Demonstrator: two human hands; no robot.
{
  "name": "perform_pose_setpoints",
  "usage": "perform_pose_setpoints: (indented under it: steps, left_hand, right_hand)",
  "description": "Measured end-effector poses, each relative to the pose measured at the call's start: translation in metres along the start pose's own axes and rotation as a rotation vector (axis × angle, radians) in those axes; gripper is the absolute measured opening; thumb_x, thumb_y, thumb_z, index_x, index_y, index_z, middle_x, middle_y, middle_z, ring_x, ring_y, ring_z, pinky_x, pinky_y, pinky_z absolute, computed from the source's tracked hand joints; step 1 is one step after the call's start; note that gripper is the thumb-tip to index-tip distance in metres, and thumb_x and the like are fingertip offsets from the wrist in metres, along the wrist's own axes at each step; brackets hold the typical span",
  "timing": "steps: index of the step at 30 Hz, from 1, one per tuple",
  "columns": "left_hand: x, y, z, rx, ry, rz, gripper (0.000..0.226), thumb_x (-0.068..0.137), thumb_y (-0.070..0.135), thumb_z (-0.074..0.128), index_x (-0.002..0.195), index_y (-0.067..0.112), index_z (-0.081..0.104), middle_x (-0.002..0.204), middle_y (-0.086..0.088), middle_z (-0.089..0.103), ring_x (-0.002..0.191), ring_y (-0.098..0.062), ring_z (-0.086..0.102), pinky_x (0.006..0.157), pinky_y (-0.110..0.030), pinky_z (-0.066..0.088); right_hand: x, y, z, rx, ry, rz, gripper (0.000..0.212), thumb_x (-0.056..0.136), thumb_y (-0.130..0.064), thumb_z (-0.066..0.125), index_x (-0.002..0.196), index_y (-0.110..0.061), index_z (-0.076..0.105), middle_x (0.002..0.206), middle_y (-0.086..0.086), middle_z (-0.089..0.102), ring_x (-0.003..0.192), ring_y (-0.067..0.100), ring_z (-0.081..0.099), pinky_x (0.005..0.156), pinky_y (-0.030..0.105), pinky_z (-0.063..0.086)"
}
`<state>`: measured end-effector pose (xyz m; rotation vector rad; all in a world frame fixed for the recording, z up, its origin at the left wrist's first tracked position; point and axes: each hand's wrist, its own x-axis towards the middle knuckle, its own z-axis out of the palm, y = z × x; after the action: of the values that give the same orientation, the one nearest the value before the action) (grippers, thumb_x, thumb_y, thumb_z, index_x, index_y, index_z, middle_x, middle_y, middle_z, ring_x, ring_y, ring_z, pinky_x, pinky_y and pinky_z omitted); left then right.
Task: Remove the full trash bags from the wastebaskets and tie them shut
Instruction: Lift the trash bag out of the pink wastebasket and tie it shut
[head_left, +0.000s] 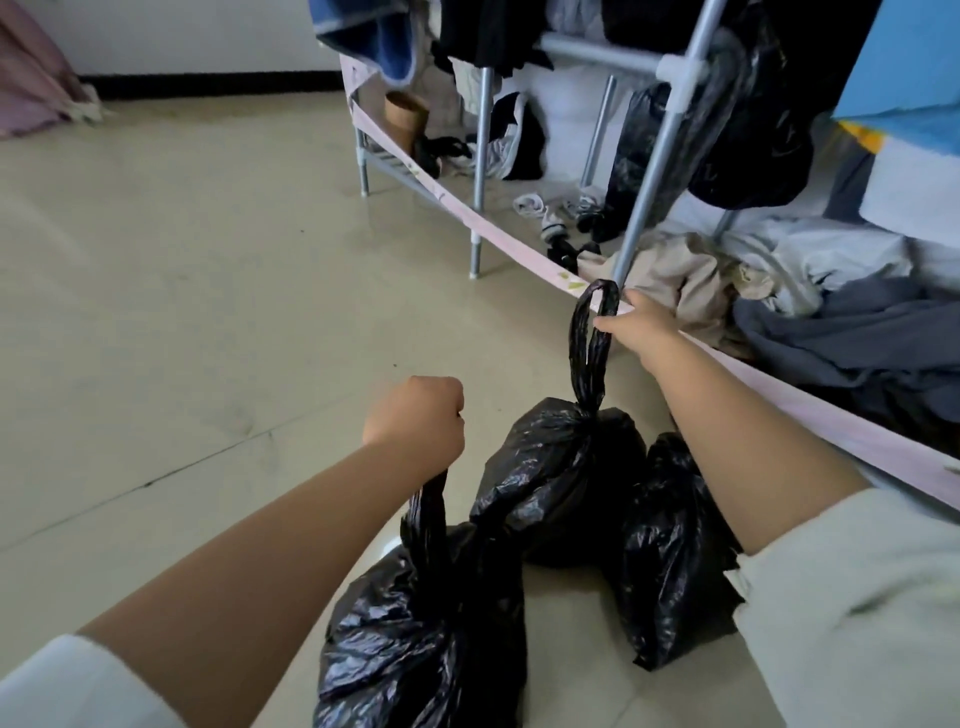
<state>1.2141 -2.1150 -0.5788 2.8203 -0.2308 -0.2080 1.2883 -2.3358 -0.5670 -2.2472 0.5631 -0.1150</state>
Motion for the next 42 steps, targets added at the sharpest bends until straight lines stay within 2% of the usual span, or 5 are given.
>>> perform_pose_setpoints:
  steps: [9,21,27,34,42]
  left_hand:
    - [0.016,-0.010,-0.014,-0.056,-0.047,-0.017,0.029,0.089,0.010,0.047,0.114,0.013,0.062,0.121,-0.007,0.061,0.108,-0.027,0.058,0.083,-0.031,0.049]
    - [-0.012,-0.039,-0.155,-0.008,-0.308,-0.107,0.026,0.087,0.004,0.046,0.103,0.008,0.067,0.110,-0.010,0.066,0.102,-0.027,0.061,0.068,-0.026,0.042]
    - [0.004,-0.045,-0.331,0.001,-0.282,-0.161,0.021,0.087,0.002,0.047,0.092,0.009,0.066,0.081,-0.005,0.057,0.083,-0.026,0.058,0.067,-0.028,0.047]
    - [0.032,-0.086,-0.531,0.015,-0.204,-0.210,0.024,0.090,0.003,0.045,0.103,0.003,0.065,0.109,-0.014,0.065,0.096,-0.029,0.061,0.076,-0.031,0.049]
    - [0.149,-0.155,-0.675,0.030,-0.011,-0.314,0.025,0.087,-0.001,0.049,0.068,0.015,0.050,0.086,-0.006,0.053,0.079,-0.023,0.047,0.066,-0.026,0.039]
  right_hand:
    - [-0.003,-0.016,0.014,-0.032,-0.071,0.079,0.026,0.080,-0.013,0.060,0.061,-0.012,0.042,0.080,0.008,0.048,0.077,0.020,0.047,0.054,0.027,0.034]
    - [-0.112,-0.120,-0.051,-0.601,-0.157,-0.192,0.029,0.089,-0.015,0.049,0.065,-0.004,0.036,0.074,0.015,0.050,0.092,0.036,0.055,0.064,0.029,0.026]
    - [-0.116,-0.296,-0.091,-0.550,-0.297,-0.230,0.010,0.088,-0.013,0.050,0.084,-0.008,0.042,0.062,0.000,0.036,0.063,0.023,0.043,0.045,0.026,0.021]
    - [-0.094,-0.505,-0.106,-0.382,-0.444,-0.319,0.017,0.083,-0.002,0.048,0.095,-0.004,0.059,0.084,0.008,0.055,0.079,0.024,0.051,0.066,0.033,0.042]
    - [-0.014,-0.705,-0.068,-0.228,-0.437,-0.449,0.022,0.083,-0.002,0.050,0.099,-0.005,0.066,0.091,0.008,0.060,0.083,0.017,0.048,0.065,0.022,0.035]
